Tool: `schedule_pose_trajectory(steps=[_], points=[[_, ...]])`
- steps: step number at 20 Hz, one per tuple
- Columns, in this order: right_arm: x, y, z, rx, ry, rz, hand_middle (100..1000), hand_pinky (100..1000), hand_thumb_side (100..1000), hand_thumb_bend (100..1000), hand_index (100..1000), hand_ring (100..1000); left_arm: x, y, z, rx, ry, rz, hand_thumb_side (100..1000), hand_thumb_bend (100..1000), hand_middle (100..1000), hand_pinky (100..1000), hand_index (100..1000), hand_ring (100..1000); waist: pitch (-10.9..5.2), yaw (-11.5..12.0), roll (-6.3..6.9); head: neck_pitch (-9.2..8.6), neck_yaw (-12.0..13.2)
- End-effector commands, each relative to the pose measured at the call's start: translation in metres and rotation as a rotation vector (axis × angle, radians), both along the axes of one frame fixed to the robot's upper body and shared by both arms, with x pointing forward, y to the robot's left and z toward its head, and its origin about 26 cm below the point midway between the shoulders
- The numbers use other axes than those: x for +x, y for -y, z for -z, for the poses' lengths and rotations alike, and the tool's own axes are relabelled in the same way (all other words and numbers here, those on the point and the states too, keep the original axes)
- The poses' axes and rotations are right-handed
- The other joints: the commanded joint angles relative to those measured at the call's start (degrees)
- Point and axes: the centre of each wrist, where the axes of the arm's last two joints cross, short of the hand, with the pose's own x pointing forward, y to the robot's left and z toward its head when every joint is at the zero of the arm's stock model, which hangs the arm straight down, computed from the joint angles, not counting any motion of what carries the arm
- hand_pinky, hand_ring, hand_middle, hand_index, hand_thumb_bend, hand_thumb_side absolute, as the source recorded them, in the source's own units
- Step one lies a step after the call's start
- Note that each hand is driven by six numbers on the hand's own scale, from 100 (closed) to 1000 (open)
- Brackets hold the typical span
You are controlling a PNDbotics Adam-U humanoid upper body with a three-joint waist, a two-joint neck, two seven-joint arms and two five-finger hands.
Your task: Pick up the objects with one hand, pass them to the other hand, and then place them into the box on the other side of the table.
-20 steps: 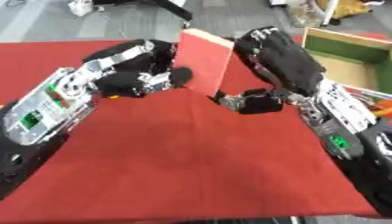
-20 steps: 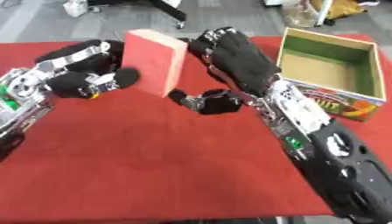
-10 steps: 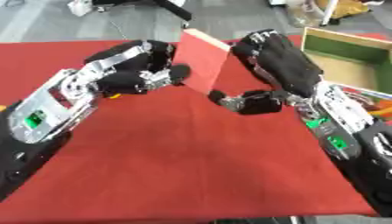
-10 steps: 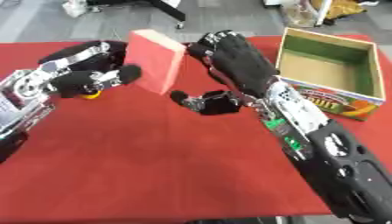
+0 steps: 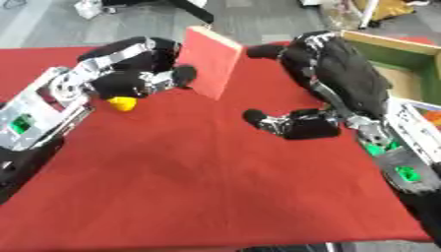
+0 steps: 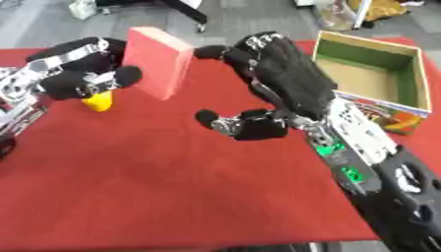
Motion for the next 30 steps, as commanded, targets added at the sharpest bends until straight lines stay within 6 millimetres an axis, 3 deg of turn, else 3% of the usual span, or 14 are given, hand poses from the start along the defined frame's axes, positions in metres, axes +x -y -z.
schedule_pose_trajectory(steps=[1, 5, 11, 21, 30], points=[[-0.005, 0.009, -0.019, 0.017, 0.058, -0.055, 148, 387, 380, 471, 791, 173, -0.002, -0.013, -0.014, -0.027, 0.017, 0.03, 587, 100, 564, 704, 597, 617, -0.76, -0.6, -1.04, -0.88, 1.2], [-0.004, 0.017, -0.025, 0.06, 0.093, -0.09, 140, 388, 371, 480, 800, 161, -0.007, -0.013, -0.011, -0.072, -0.007, 0.07, 597, 100, 564, 705, 597, 617, -0.42, -1.7, -1.67, -1.77, 2.0], [-0.003, 0.018, -0.032, 0.121, 0.131, -0.114, 119, 388, 357, 489, 882, 132, -0.01, 0.0, 0.001, -0.167, -0.05, 0.115, 610, 100, 562, 704, 595, 616, 0.16, -2.5, -2.22, -2.79, 2.6], [-0.005, 0.003, -0.031, 0.116, 0.119, -0.189, 109, 375, 353, 487, 915, 126, -0.015, 0.032, 0.007, -0.264, -0.095, 0.2, 607, 100, 566, 704, 600, 620, 0.62, -1.7, -2.23, -2.87, 1.9], [-0.008, -0.009, -0.024, 0.052, 0.05, -0.274, 126, 373, 373, 481, 920, 151, -0.016, 0.046, 0.006, -0.285, -0.108, 0.211, 601, 100, 568, 704, 601, 622, 0.49, -1.1, -2.31, -2.74, 1.2]])
